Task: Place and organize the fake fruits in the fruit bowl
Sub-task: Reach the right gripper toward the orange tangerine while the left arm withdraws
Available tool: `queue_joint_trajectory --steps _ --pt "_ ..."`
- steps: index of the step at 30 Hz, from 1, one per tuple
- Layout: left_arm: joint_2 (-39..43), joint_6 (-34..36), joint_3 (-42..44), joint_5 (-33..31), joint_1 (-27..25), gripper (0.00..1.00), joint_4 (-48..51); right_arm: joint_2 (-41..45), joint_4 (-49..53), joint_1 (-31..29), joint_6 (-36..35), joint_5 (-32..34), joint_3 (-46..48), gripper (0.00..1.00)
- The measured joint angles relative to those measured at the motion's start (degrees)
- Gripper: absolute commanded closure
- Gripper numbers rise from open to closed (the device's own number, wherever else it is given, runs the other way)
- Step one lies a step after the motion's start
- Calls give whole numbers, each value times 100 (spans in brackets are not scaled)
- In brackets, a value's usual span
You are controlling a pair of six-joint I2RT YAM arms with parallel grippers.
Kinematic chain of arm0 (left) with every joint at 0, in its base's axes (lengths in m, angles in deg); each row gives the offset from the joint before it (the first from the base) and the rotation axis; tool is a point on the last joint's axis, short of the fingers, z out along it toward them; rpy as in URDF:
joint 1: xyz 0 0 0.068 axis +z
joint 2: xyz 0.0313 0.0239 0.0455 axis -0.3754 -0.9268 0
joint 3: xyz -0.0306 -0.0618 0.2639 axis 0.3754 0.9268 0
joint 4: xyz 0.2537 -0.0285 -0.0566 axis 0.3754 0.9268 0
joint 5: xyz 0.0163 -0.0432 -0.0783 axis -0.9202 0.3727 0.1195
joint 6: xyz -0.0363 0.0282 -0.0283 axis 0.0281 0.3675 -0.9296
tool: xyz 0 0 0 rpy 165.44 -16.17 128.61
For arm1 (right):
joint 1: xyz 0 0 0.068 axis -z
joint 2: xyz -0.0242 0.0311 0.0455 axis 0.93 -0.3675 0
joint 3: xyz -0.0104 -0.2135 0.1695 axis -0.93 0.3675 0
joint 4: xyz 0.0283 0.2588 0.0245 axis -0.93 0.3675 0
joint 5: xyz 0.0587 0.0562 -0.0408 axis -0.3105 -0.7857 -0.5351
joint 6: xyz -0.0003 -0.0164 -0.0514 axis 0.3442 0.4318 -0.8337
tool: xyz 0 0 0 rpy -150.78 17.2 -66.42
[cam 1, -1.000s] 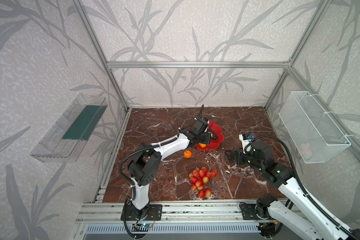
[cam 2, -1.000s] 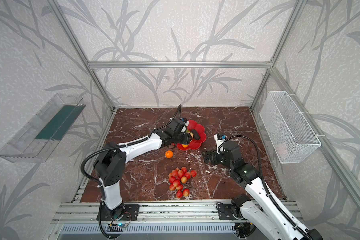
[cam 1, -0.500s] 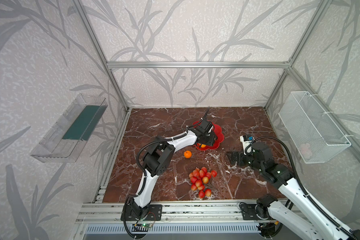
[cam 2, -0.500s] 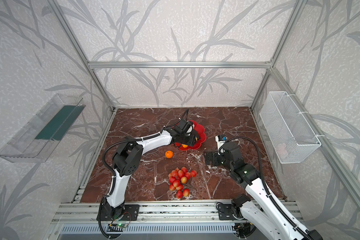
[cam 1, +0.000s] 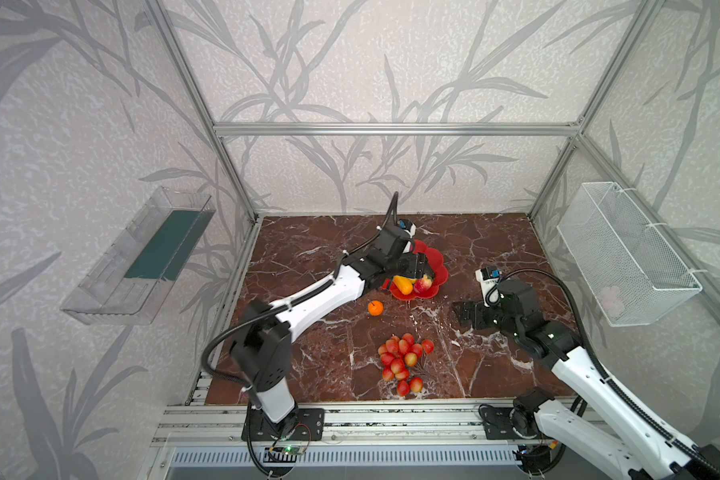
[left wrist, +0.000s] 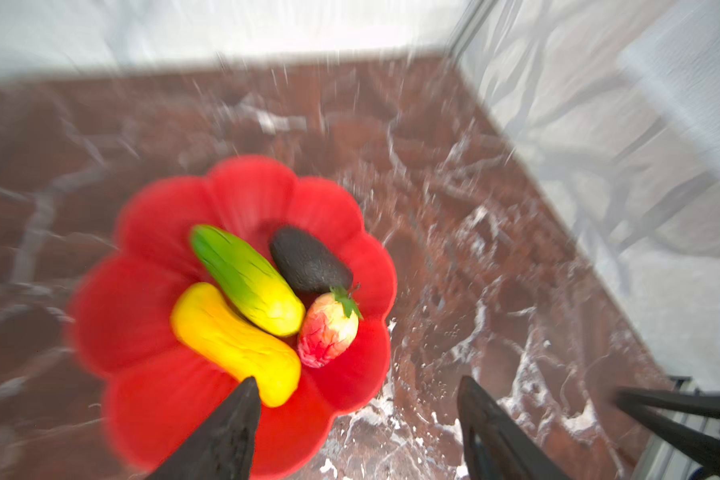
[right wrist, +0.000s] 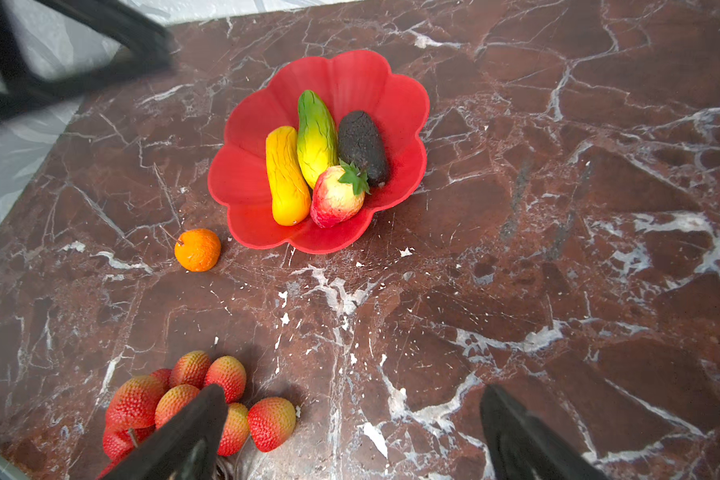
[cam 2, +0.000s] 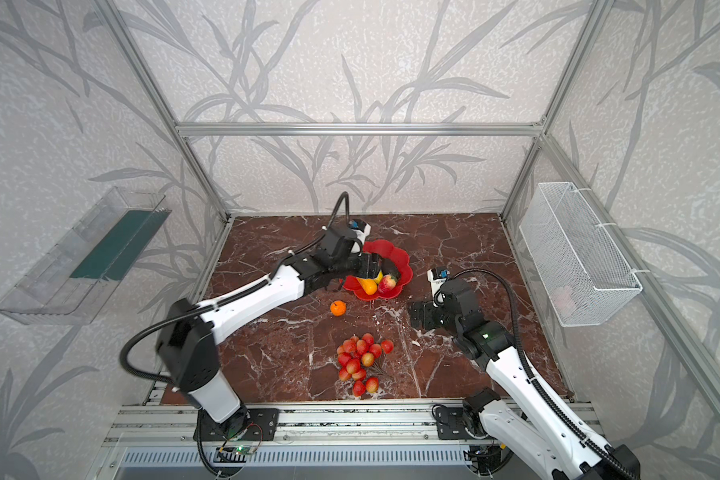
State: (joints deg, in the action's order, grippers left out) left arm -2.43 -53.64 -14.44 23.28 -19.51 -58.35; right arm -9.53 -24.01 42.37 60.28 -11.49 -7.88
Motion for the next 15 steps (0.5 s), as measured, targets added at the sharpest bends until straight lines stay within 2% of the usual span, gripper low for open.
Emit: queue_joint_trajectory --steps 2,5,10,15 --pt "1010 -92 745 -330 0 17 -302 -195 -17 -234 -11 68 -7 10" --pt "2559 -267 1993 -844 4 13 -538 -588 -44 -898 -48 271 -98 11" --pt "5388 -691 4024 -1749 46 7 -87 -1528 -319 -1980 -79 570 -584 13" --pt "7626 -1051 4750 -2315 81 6 1054 -2658 -715 -2376 -70 581 -1130 14"
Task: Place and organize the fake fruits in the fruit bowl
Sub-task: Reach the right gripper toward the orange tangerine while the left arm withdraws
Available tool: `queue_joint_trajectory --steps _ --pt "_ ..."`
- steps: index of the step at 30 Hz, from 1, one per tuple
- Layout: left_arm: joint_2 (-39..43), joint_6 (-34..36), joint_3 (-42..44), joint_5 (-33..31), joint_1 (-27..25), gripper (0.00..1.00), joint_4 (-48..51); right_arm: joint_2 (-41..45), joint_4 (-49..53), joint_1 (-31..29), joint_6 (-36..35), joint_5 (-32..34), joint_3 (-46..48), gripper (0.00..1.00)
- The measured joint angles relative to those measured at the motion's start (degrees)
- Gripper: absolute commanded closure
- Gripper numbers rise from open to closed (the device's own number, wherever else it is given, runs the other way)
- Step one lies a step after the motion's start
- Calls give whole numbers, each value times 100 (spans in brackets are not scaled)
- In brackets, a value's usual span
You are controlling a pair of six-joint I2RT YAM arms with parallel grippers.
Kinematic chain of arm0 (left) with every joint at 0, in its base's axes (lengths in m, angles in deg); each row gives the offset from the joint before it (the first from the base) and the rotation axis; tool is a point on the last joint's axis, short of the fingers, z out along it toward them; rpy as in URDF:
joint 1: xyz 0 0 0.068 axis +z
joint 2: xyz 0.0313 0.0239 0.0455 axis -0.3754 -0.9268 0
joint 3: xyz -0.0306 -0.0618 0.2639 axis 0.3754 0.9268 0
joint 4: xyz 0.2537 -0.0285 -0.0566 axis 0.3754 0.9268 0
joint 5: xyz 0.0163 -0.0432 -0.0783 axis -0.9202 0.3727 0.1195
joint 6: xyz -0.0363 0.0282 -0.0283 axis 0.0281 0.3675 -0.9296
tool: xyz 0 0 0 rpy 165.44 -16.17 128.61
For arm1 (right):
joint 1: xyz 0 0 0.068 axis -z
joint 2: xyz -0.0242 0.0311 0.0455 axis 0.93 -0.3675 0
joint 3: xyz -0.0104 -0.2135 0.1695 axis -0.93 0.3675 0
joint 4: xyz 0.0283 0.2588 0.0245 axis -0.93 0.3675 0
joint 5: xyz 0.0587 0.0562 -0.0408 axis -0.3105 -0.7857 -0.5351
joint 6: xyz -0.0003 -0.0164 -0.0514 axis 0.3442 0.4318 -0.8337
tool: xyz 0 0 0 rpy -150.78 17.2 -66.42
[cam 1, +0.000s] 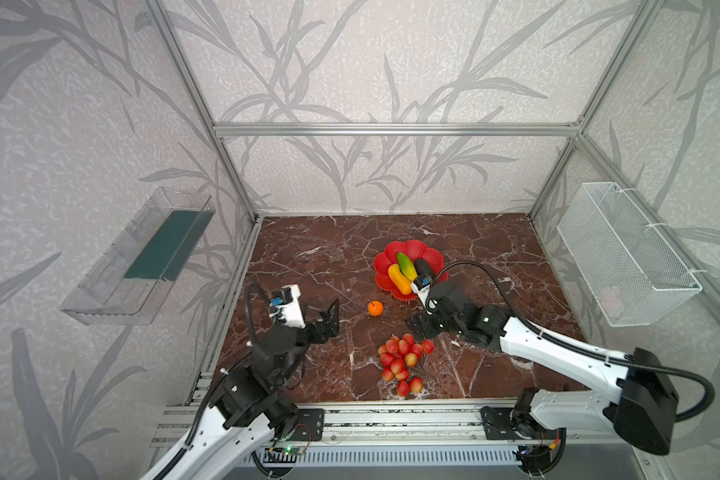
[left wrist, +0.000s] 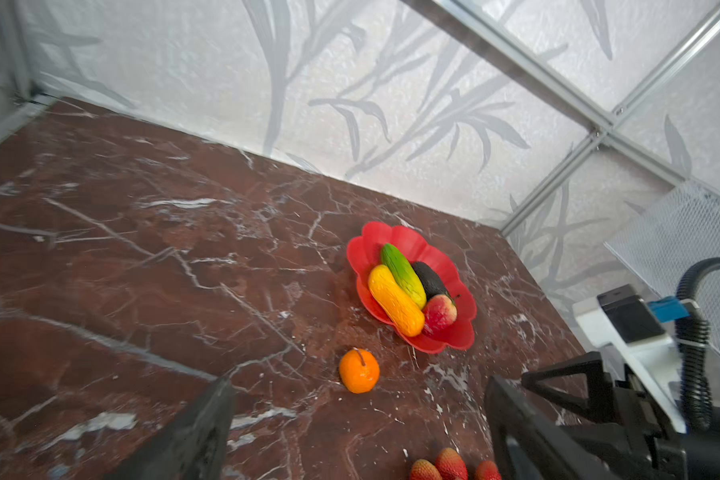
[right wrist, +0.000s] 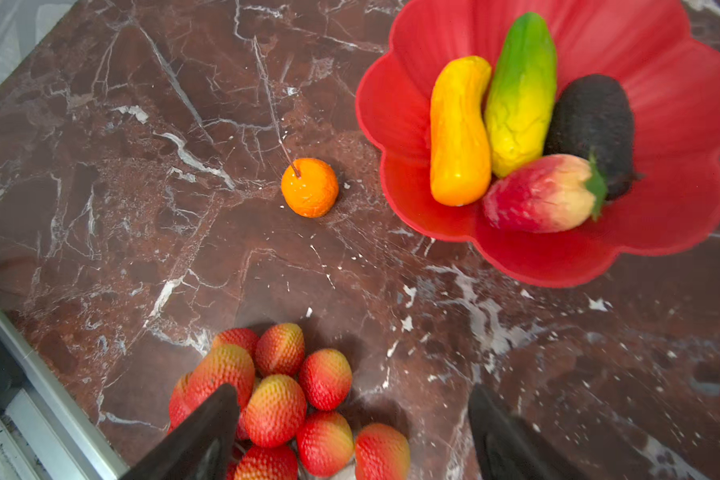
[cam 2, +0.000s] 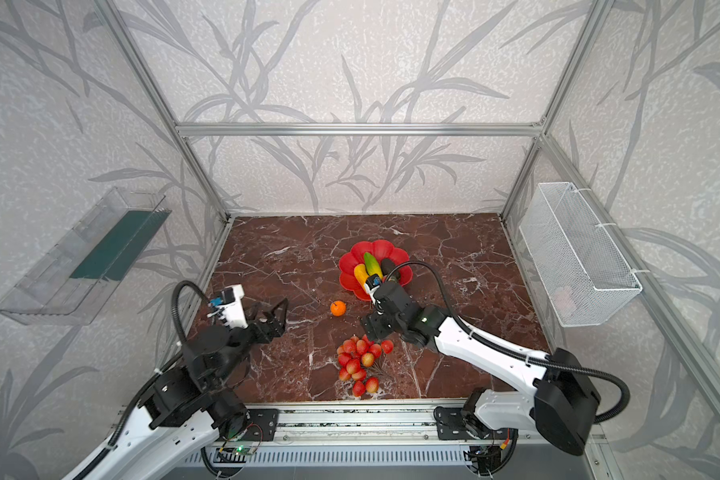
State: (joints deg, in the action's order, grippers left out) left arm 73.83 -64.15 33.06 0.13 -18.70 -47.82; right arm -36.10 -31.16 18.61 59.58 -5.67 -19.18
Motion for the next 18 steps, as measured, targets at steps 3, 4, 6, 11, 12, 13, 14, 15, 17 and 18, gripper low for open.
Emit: queue_joint_trajectory --steps 3,4,6,11,12,13,14,15,17,18 --pt "859 -188 26 -192 0 6 533 -636 -199 -96 -2 -9 -278 15" --pt "1051 -238 31 -225 0 6 710 -831 -249 -118 -4 -9 -361 15" --pt "1279 -328 37 -247 0 6 1023 -1193 -317 -138 -17 -24 -540 17" --pt "1375 -396 37 -223 0 6 1606 -1954 -446 -151 -42 -31 -1023 19" --pt "1375 -404 35 -219 0 6 1698 -2074 -468 -151 -48 -42 -1113 19" --pt "1375 -409 35 -210 0 6 1751 -2203 -481 -151 -48 -59 -1220 20" --pt "1375 -411 35 -203 0 6 1784 -2323 -498 -151 -50 -70 -1322 20" --pt "1375 -413 35 -199 0 6 1818 -2474 -520 -151 -52 -81 -1440 20" --pt "1375 -413 35 -199 0 6 1869 -2743 -535 -151 -63 -107 -1665 21" --pt "1375 -413 35 -199 0 6 1897 -2881 -549 -151 -70 -120 -1768 21"
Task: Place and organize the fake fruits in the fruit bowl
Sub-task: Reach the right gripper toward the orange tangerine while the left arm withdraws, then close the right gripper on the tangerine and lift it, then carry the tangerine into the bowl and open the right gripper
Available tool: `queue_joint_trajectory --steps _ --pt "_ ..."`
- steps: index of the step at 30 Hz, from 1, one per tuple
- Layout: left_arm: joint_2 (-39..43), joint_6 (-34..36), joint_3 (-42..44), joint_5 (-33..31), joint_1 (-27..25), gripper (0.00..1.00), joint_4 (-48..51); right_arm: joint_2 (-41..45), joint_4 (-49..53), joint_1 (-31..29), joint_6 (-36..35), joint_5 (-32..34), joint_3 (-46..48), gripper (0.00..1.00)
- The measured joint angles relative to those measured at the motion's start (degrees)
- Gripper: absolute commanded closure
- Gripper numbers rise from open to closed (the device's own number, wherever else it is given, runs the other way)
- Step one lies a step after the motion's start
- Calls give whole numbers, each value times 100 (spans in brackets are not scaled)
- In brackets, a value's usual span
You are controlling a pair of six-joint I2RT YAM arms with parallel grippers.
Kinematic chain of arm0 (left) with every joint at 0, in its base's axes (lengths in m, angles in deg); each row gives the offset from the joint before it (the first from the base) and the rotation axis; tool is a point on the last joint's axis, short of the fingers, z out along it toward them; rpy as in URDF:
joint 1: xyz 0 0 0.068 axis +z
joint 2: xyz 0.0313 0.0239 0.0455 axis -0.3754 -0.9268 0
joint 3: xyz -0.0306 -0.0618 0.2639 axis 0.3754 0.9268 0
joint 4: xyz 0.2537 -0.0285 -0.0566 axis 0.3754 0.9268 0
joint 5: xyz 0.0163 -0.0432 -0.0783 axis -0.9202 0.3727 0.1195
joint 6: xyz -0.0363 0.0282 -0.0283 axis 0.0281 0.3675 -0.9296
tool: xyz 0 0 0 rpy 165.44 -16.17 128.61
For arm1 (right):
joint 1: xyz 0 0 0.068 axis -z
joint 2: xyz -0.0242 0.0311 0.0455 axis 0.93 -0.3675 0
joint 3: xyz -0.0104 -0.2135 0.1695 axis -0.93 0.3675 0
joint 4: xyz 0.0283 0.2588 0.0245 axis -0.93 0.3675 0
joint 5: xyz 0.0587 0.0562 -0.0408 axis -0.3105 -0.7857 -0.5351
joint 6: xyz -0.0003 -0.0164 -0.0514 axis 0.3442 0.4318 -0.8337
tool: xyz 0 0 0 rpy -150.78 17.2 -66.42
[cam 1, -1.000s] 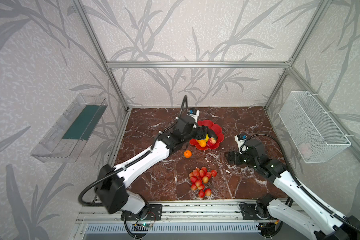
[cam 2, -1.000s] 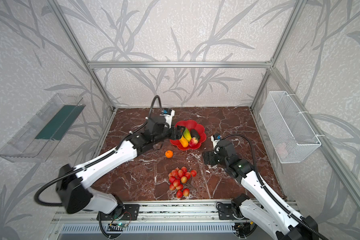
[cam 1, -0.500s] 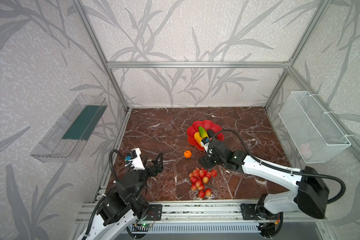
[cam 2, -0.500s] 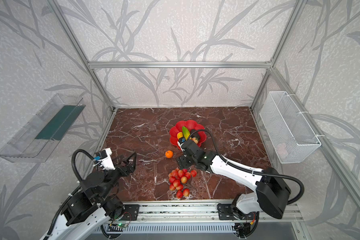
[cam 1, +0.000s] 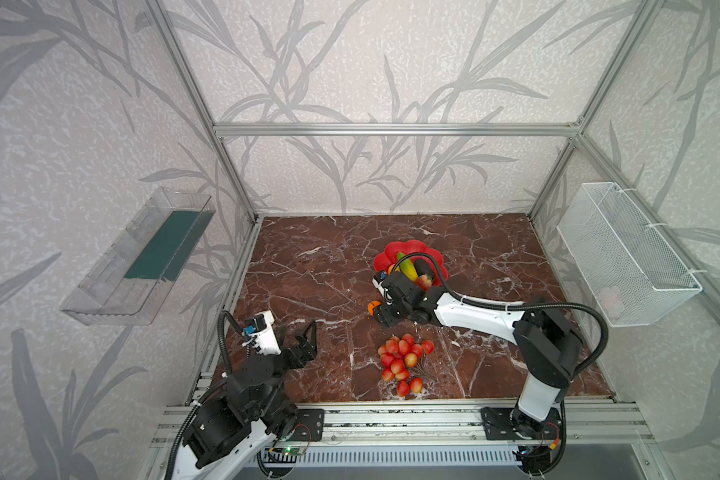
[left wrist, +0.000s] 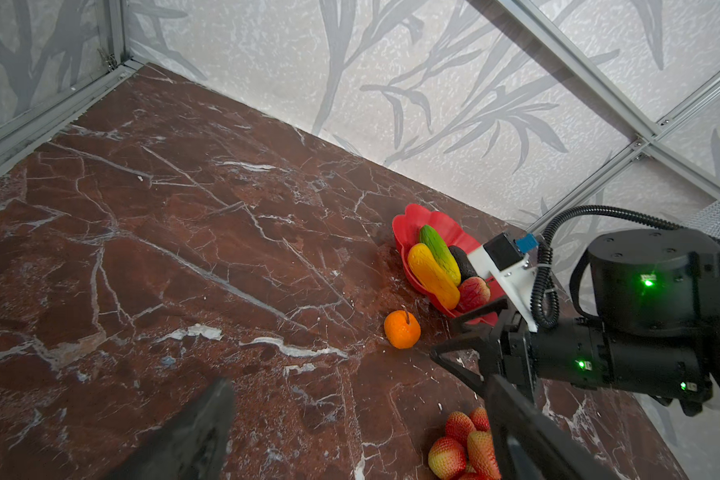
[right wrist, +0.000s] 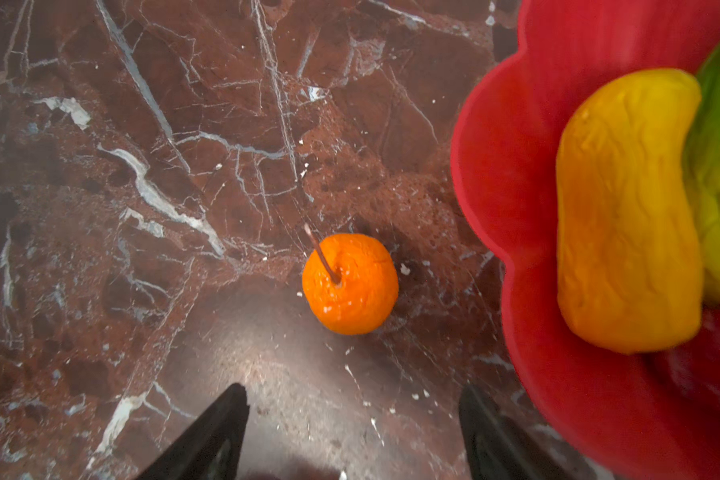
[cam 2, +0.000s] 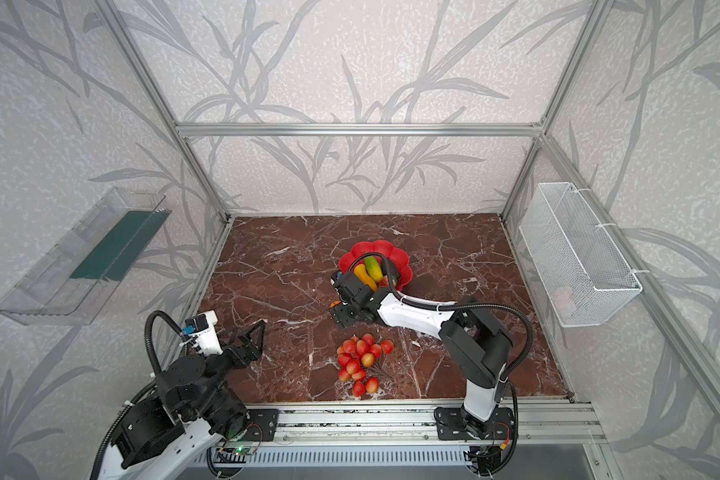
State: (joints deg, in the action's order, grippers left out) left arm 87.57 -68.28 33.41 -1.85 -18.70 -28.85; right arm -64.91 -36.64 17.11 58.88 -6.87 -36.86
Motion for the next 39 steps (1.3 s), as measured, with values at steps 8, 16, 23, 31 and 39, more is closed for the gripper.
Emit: queue_joint_trajectory --steps 8,16,23,31,39 --pt "11 -4 0 -17 0 6 125 -848 -15 -4 -61 -33 -680 27" --pt "87 -11 0 -63 -2 6 146 -1246 -2 -11 -125 13 -1003 45" --pt "90 -26 0 -94 -2 6 162 -1237 98 -11 -136 -15 -1102 64" --pt "90 -22 0 -92 -2 6 157 232 177 72 -229 118 -566 66" --pt "90 -4 0 -35 -2 6 155 1117 22 973 -330 133 -229 66"
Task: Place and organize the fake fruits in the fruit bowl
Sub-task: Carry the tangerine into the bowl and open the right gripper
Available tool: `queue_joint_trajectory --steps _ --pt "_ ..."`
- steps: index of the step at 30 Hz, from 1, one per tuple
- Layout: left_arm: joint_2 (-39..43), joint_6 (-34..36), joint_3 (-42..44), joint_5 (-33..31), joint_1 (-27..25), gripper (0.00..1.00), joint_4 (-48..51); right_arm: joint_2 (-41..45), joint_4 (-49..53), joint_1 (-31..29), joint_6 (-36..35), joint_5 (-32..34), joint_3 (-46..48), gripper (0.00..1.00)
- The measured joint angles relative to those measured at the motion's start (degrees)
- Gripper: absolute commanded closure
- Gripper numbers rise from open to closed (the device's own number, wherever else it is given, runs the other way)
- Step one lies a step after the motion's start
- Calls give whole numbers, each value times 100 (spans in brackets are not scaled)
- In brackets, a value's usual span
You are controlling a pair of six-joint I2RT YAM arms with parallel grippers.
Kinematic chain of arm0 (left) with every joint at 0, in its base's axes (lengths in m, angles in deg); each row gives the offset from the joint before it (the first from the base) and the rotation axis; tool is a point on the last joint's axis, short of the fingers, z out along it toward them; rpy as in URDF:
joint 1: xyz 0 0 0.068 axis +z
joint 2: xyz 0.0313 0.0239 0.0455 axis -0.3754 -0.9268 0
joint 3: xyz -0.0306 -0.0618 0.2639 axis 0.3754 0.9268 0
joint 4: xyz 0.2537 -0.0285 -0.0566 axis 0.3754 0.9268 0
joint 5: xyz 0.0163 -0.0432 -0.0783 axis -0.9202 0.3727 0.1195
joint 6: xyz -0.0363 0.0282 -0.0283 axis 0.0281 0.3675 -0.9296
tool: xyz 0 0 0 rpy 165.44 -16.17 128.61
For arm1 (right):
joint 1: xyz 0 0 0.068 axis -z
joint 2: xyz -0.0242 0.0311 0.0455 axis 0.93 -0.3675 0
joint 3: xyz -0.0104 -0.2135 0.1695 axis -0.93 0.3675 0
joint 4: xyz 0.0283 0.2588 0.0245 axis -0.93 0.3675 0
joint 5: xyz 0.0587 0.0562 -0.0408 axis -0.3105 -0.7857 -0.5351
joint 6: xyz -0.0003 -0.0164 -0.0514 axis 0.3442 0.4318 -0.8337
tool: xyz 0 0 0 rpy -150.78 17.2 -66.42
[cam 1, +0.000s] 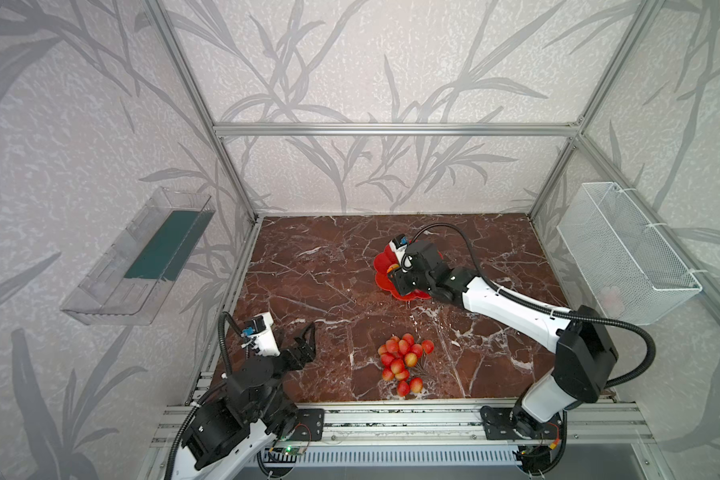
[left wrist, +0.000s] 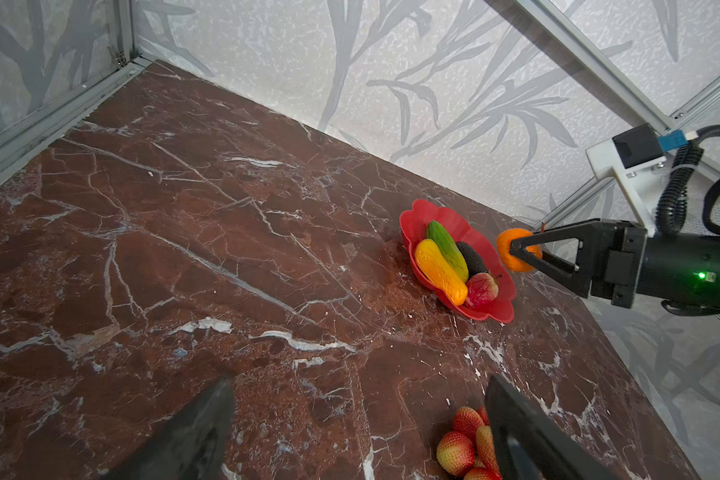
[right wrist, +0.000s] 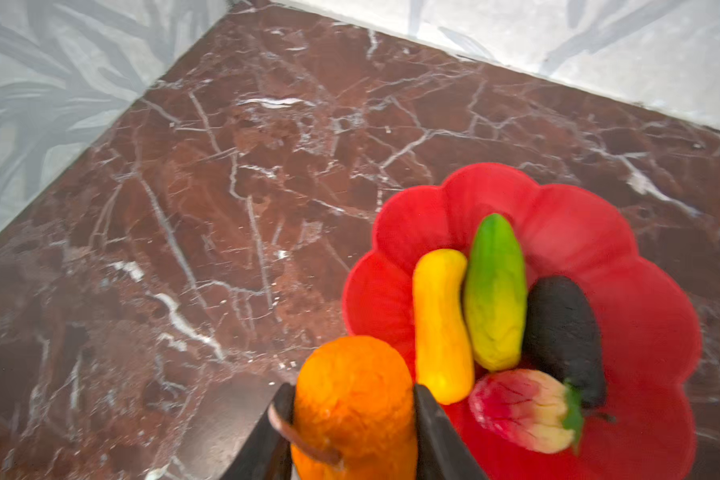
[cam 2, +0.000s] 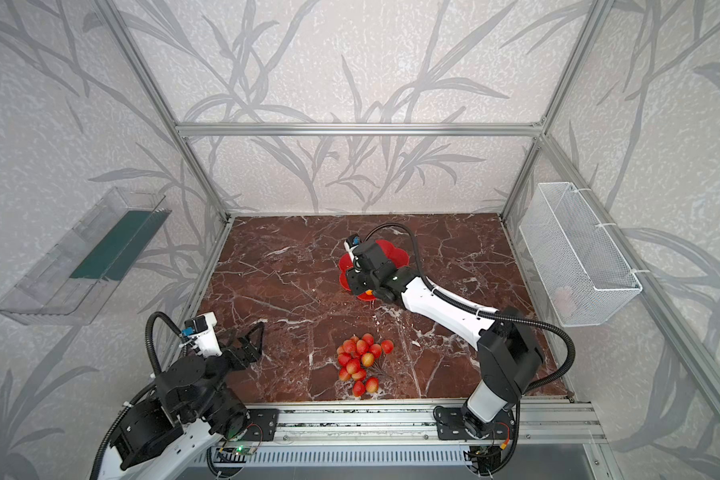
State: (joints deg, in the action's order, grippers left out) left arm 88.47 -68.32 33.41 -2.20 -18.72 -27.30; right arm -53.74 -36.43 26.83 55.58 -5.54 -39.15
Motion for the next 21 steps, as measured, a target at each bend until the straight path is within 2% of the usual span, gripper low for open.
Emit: queue_joint_trajectory --steps 4,10,12,16,21 --pt "0 0 0 20 -2 6 0 -275 24 437 2 -46 238 66" --pt "0 0 0 20 -4 6 0 -713 48 531 -13 -133 282 64" --pt "0 0 0 20 -7 6 0 -791 48 531 -13 -144 284 60" --pt "0 0 0 17 -4 6 0 -942 50 531 -13 -155 282 45" --pt "0 0 0 15 -7 6 0 -1012 160 557 -20 -168 258 35"
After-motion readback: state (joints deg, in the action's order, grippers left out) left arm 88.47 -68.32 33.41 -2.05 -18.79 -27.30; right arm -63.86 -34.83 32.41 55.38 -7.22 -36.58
